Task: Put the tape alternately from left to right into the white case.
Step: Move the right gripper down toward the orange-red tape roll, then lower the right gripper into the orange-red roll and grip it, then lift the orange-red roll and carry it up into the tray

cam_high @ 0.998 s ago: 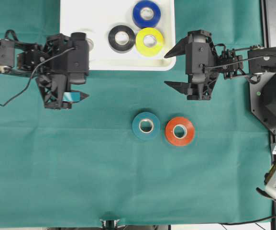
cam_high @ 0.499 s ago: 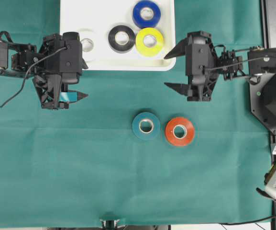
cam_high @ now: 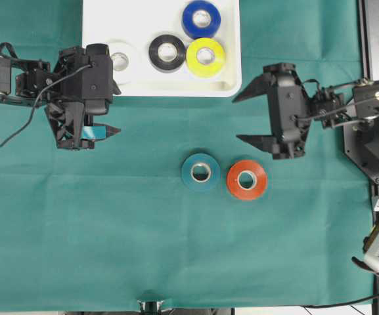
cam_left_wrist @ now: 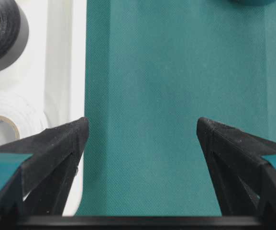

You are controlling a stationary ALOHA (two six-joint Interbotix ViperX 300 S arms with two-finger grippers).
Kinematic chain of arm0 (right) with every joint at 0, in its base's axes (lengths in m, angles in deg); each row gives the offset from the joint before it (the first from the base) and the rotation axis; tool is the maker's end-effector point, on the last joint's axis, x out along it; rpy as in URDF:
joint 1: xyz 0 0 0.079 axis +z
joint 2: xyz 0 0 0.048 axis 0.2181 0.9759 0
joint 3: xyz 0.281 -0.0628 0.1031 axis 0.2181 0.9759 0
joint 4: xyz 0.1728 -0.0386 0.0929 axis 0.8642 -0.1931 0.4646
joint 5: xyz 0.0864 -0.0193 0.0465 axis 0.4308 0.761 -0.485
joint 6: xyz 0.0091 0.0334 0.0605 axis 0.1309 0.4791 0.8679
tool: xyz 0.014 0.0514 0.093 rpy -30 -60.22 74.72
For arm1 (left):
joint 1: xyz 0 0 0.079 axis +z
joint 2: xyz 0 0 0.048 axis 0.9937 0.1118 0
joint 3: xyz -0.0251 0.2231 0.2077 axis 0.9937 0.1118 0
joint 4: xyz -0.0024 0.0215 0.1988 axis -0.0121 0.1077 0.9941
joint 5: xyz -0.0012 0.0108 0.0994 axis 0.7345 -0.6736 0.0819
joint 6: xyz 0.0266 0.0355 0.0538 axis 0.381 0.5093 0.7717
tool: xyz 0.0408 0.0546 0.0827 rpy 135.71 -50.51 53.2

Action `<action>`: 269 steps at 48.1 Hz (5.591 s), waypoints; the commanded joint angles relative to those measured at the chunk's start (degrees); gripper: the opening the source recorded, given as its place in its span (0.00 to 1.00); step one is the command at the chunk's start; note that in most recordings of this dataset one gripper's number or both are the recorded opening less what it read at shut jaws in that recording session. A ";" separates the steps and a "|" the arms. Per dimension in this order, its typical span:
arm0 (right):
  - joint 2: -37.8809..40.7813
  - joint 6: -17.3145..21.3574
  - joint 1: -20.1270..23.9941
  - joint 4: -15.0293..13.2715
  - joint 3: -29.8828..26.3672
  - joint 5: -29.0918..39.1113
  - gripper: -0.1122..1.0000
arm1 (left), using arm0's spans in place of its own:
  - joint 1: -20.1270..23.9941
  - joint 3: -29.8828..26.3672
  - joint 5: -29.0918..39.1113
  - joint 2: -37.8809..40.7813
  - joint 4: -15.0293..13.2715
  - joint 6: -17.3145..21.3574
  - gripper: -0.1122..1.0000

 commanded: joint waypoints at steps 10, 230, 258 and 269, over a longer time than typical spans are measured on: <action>-3.69 0.09 5.01 0.18 1.85 -0.26 0.84 | -0.09 -0.44 -0.53 -1.05 -0.09 0.09 0.99; 22.76 12.92 -14.24 -11.60 -29.53 15.03 0.11 | -0.53 -0.26 -0.26 -0.09 -0.18 0.09 0.99; 30.85 12.66 -24.43 -14.50 -38.14 9.32 0.11 | -0.79 -0.09 -0.26 -0.09 -0.18 0.09 0.99; 32.43 12.57 -26.72 -14.50 -39.20 8.35 0.11 | -0.79 -0.09 -0.35 -0.09 -0.18 0.09 0.99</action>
